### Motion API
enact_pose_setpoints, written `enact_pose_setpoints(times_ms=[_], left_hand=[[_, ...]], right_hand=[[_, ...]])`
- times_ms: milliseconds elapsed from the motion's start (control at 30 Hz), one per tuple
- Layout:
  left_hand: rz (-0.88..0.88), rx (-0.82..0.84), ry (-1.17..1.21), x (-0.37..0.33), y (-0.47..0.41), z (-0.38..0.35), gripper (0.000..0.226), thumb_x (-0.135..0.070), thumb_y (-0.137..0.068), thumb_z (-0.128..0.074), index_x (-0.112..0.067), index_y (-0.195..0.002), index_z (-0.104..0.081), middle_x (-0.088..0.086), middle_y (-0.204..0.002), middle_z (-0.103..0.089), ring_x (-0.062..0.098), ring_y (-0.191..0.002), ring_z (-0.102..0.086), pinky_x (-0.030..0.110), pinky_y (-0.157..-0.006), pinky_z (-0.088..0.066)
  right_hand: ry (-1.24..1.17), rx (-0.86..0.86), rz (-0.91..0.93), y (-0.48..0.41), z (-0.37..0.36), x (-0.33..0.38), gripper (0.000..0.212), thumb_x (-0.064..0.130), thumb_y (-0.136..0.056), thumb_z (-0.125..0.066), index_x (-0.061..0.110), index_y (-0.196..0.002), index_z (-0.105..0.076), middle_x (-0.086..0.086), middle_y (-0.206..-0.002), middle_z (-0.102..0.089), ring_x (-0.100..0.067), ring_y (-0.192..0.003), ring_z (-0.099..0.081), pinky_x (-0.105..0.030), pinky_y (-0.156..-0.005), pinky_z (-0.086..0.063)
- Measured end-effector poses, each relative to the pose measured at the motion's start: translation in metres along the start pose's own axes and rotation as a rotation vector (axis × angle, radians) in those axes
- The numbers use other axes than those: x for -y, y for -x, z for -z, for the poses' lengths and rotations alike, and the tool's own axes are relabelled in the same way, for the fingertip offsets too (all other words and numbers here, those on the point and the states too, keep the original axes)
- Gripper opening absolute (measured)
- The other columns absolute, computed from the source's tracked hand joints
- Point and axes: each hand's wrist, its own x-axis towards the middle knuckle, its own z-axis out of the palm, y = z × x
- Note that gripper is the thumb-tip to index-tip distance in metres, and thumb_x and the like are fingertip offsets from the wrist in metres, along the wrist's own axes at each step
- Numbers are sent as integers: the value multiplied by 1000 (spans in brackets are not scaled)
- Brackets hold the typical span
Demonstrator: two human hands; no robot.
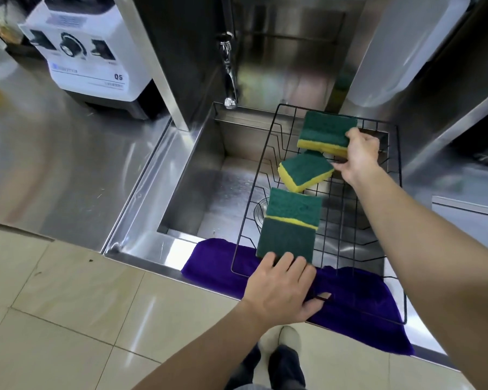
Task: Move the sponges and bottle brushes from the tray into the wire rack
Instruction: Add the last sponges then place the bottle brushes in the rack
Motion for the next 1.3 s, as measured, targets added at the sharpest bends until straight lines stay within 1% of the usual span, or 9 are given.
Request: enact_pose_setpoints(times_ms=[267, 333, 467, 567, 800, 933, 1033, 1167, 1300], left_hand=[[0, -20, -12, -1, -2, 1, 40, -53, -86, -49, -15, -76, -59, -1, -70, -54, 20, -63, -45, 32, -58, -33], [-2, -21, -14, -1, -2, 0, 40, -53, -86, -49, -15, -76, -59, -1, -70, -54, 20, -63, -45, 32, -58, -33], [5, -27, -7, -1, -2, 1, 39, -52, -85, -50, -15, -77, -59, -1, -70, -53, 20, -62, -45, 32, -57, -33], [9, -28, -1, -1, -2, 1, 39, -51, -86, -49, -15, -77, -59, -1, -69, -53, 20, -62, -44, 32, -56, -34], [14, -20, -3, 0, -2, 1, 37, -51, -86, -50, -16, -76, -58, -2, -69, -52, 19, -62, -43, 31, -56, -33], [15, -29, -6, 0, -2, 2, 37, -51, -86, -50, -16, -75, -57, -2, -68, -51, 19, -62, -42, 31, -56, -33], [14, -32, -10, 0, -2, 2, 36, -50, -85, -51, -16, -75, -56, -2, -68, -50, 19, -62, -42, 31, -56, -32], [18, -38, -3, 0, -2, 1, 36, -50, -85, -52, -16, -73, -56, -1, -67, -49, 19, -62, -41, 31, -56, -31], [15, -37, 2, 0, -1, 1, 36, -49, -85, -51, -15, -74, -57, -1, -67, -50, 19, -62, -43, 31, -56, -32]], right_hand=[[399, 145, 35, 0, 14, -2, 24, 23, -89, -52, 14, -106, -38, -9, -108, -51, -18, -76, -59, -34, -50, -58], [435, 146, 79, -1, 16, -5, 27, 23, -85, -56, 14, -106, -42, -8, -105, -53, -20, -78, -61, -30, -43, -57], [303, 125, 198, -6, 15, -6, 24, 18, -84, -56, 18, -105, -44, 3, -88, -53, -24, -97, -59, -45, -86, -54], [180, 123, 185, -6, 9, -5, 25, 14, -83, -55, 18, -105, -44, 1, -92, -54, -26, -102, -59, -48, -93, -51], [255, 124, 110, -7, 4, -15, 23, 13, -93, -40, 16, -115, -38, -15, -115, -57, -25, -92, -56, -48, -87, -52], [347, 149, 86, -6, 8, -16, 38, 10, -95, -41, 13, -132, -33, -8, -114, -53, -24, -95, -57, -47, -83, -55], [349, 157, 43, -3, 8, -16, 41, 14, -96, -41, 13, -137, -35, -10, -117, -57, -24, -92, -58, -40, -68, -56], [493, 150, -10, -3, 10, -16, 44, 34, -94, -48, 15, -133, -39, -13, -125, -57, -28, -98, -60, -40, -66, -54], [604, 191, -72, -1, 13, -17, 73, 52, -79, -65, 9, -130, -35, -11, -121, -56, -30, -102, -60, -41, -61, -57]])
